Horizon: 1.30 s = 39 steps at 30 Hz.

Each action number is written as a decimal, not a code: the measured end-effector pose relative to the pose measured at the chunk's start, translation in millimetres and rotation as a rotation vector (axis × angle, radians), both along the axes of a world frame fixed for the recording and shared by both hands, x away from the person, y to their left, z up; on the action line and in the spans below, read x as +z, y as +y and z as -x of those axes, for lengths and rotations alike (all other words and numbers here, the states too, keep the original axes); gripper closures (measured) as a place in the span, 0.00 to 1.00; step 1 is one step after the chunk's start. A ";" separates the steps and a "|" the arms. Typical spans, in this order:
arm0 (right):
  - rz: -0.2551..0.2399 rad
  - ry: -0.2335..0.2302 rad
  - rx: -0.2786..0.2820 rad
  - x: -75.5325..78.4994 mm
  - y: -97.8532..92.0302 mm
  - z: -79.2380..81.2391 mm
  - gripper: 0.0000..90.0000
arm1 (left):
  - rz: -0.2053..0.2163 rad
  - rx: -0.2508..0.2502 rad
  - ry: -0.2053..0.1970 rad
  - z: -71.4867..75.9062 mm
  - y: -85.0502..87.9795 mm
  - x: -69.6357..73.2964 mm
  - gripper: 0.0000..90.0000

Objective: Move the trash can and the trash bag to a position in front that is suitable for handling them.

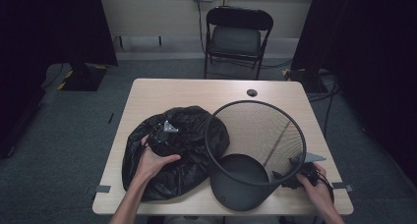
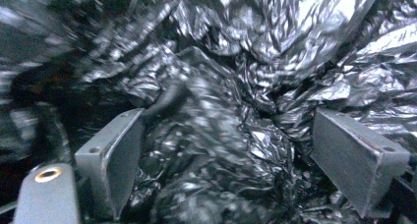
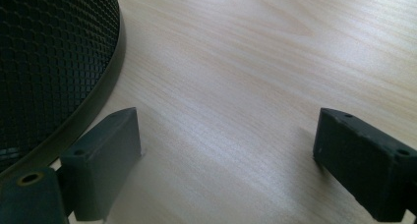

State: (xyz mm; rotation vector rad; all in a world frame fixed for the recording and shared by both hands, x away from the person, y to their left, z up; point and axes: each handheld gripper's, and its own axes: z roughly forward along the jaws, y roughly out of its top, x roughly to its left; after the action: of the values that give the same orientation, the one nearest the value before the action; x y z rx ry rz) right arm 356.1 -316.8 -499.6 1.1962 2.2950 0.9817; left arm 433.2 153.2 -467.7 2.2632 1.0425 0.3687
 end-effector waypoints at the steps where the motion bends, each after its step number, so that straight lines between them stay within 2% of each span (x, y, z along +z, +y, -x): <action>1: 0.000 0.000 0.000 0.0 0.0 0.0 0.11 | -0.006 0.001 -0.001 0.9 -1.7 -0.8 0.17; 5: -0.001 0.000 0.000 0.0 0.0 0.0 0.11 | -0.045 -0.008 -0.013 3.2 -7.0 -4.1 0.17; 7: 0.000 0.000 0.000 0.0 0.0 0.0 0.11 | -0.047 -0.018 -0.011 3.9 -8.3 -8.0 0.18; 8: 0.000 0.000 0.000 0.0 0.0 0.0 0.11 | -0.047 -0.018 -0.011 3.9 -8.3 -8.0 0.20; 9: 0.000 0.000 0.000 0.0 0.1 0.0 0.11 | -0.079 -0.023 -0.034 5.8 -9.8 -10.2 0.26; 12: 0.000 0.001 0.003 0.0 0.1 -0.2 0.11 | -0.092 -0.032 -0.019 6.2 -11.4 -12.8 0.29; 15: 0.000 0.002 0.003 0.0 0.2 -0.2 0.11 | -0.071 -0.032 -0.007 5.8 -9.4 -13.0 0.33; 18: 0.001 0.001 0.004 0.0 0.2 -0.2 0.10 | -0.027 -0.027 -0.007 6.6 -5.5 -14.8 0.41; 22: 0.000 0.001 0.004 0.0 0.2 -0.3 0.10 | -0.019 -0.018 0.000 7.2 -3.7 -13.9 0.52; 27: 0.001 0.001 0.006 0.0 0.2 -0.4 0.10 | 0.000 -0.013 -0.002 7.1 -0.1 -13.2 0.72; 30: 0.000 0.001 0.006 0.0 0.2 -0.4 0.10 | 0.049 -0.011 0.010 6.7 5.7 -12.4 0.81; 35: 0.002 0.000 0.013 -0.1 0.5 -1.2 0.10 | 0.055 -0.020 -0.018 9.6 9.3 -8.8 0.86; 39: 0.002 0.000 0.014 -0.2 0.6 -1.3 0.10 | 0.086 -0.009 -0.045 12.1 11.8 -2.0 0.88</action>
State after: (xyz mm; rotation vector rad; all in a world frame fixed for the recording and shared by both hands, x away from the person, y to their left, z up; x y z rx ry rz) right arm 357.4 -316.2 -499.7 1.1813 2.3067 0.9837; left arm 421.1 165.0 -469.7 2.1728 1.0064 0.3625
